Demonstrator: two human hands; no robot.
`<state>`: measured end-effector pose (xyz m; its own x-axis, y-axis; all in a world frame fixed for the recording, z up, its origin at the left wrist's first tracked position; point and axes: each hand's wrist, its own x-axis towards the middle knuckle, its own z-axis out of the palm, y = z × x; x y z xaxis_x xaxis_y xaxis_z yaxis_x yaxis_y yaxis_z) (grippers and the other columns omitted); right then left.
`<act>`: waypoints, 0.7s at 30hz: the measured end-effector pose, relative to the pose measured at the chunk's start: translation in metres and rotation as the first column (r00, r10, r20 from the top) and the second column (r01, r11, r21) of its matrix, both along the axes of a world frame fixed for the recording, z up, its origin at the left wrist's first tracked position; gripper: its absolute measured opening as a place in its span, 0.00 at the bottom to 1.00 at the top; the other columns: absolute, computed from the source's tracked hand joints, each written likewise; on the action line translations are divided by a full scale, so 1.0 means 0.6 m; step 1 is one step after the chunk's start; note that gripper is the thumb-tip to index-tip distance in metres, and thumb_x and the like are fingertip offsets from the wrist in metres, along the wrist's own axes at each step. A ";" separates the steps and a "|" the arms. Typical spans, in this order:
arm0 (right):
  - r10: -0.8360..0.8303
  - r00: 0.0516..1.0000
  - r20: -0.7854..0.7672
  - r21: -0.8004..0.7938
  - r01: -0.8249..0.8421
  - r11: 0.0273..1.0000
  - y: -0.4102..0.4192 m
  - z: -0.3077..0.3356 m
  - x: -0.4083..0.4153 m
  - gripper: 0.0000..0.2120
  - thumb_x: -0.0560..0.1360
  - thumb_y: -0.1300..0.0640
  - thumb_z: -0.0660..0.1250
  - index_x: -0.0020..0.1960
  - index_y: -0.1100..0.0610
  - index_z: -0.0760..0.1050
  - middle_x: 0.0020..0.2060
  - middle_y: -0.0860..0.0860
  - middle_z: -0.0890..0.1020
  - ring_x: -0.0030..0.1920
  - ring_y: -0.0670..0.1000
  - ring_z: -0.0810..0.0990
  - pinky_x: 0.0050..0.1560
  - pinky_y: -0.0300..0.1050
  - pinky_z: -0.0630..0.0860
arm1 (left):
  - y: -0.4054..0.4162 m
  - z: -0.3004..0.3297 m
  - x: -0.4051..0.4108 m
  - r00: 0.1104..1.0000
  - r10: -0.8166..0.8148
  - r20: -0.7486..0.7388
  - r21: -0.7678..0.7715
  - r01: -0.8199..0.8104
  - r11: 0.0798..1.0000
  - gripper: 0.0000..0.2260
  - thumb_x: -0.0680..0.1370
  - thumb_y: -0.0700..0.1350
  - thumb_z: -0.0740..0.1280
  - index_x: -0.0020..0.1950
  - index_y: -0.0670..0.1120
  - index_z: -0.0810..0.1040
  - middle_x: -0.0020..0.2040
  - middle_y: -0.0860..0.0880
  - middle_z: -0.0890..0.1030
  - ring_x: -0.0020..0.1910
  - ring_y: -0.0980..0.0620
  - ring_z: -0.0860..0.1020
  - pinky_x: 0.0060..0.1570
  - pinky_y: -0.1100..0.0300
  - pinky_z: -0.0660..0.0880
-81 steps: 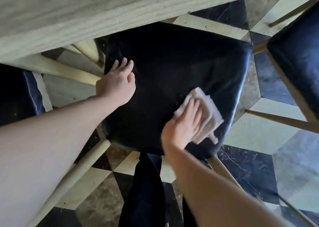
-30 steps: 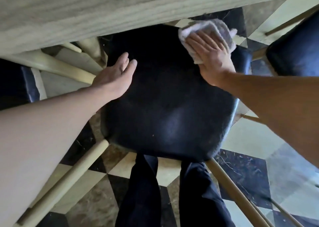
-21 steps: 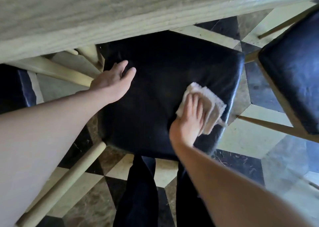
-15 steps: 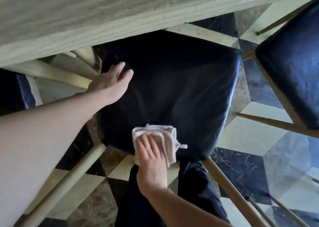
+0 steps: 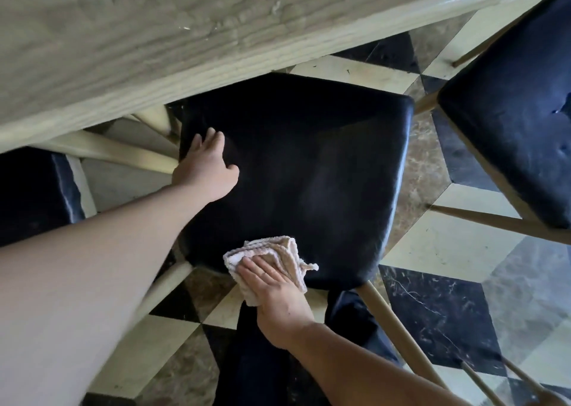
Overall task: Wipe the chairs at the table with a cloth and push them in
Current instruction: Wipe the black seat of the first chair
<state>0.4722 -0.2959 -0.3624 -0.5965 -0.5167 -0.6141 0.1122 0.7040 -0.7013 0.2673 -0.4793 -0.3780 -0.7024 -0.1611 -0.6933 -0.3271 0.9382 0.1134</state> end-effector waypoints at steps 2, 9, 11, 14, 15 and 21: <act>0.053 0.997 0.058 -0.012 -0.052 0.999 0.012 0.003 -0.021 0.36 0.75 0.66 0.56 0.81 0.44 0.58 0.80 0.39 0.56 0.80 0.38 0.47 0.79 0.41 0.41 | 0.012 0.011 0.002 0.999 0.005 0.040 -0.016 -0.005 1.000 0.32 0.80 0.52 0.58 0.82 0.52 0.49 0.83 0.54 0.46 0.81 0.50 0.46 0.75 0.46 0.59; -0.090 0.966 0.244 0.008 0.091 0.996 0.034 0.032 -0.100 0.34 0.76 0.59 0.56 0.63 0.18 0.63 0.68 0.32 0.66 0.71 0.43 0.62 0.72 0.51 0.65 | 0.030 0.062 0.043 0.989 0.043 0.145 0.051 -0.051 0.997 0.25 0.81 0.55 0.54 0.79 0.57 0.60 0.82 0.53 0.55 0.80 0.46 0.52 0.75 0.46 0.58; -0.160 0.964 0.211 0.113 0.139 0.984 0.050 0.053 -0.120 0.30 0.77 0.58 0.57 0.62 0.22 0.70 0.65 0.33 0.70 0.71 0.43 0.64 0.72 0.55 0.66 | 0.039 0.097 0.058 0.982 0.041 0.185 0.061 -0.053 0.997 0.25 0.81 0.56 0.53 0.79 0.57 0.62 0.81 0.52 0.60 0.79 0.44 0.57 0.74 0.47 0.60; -0.333 0.871 0.362 0.197 0.277 0.940 0.112 0.083 -0.157 0.14 0.81 0.47 0.62 0.64 0.39 0.78 0.63 0.42 0.79 0.70 0.48 0.73 0.73 0.54 0.66 | 0.044 0.164 0.075 0.974 0.086 0.209 0.063 -0.101 0.993 0.24 0.80 0.58 0.53 0.77 0.59 0.64 0.73 0.48 0.73 0.65 0.44 0.75 0.61 0.50 0.72; -0.401 0.824 0.399 0.229 0.334 0.914 0.145 0.099 -0.171 0.16 0.80 0.41 0.64 0.65 0.44 0.79 0.62 0.43 0.80 0.68 0.49 0.75 0.72 0.51 0.68 | 0.049 0.196 0.081 0.973 0.104 0.205 0.065 -0.120 0.991 0.24 0.80 0.58 0.54 0.76 0.59 0.66 0.71 0.49 0.75 0.59 0.46 0.78 0.56 0.52 0.74; -0.629 0.762 0.152 0.426 0.524 0.737 0.351 0.246 -0.286 0.22 0.72 0.41 0.63 0.58 0.54 0.81 0.44 0.54 0.83 0.45 0.57 0.81 0.50 0.50 0.74 | 0.096 0.383 0.100 0.972 0.194 0.135 0.162 -0.214 0.963 0.18 0.79 0.62 0.54 0.62 0.61 0.77 0.61 0.54 0.77 0.61 0.49 0.75 0.56 0.54 0.67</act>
